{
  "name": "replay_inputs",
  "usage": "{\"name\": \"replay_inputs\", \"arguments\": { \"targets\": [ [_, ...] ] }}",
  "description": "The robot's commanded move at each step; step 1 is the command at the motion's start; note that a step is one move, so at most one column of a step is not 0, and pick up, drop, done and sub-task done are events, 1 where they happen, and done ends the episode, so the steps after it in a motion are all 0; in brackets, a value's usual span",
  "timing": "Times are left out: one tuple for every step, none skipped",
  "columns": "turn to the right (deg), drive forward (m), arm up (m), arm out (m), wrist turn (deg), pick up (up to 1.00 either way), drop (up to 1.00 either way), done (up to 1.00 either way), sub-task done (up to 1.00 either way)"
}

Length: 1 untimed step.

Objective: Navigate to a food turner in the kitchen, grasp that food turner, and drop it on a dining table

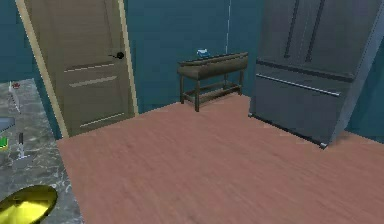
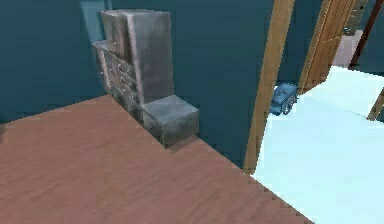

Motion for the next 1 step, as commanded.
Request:
{"name": "replay_inputs", "arguments": {
  "targets": [
    [3.0, 0.00, 0.00, 0.00, 0.0, 0.00, 0.00, 0.00, 0.00]
  ]
}}
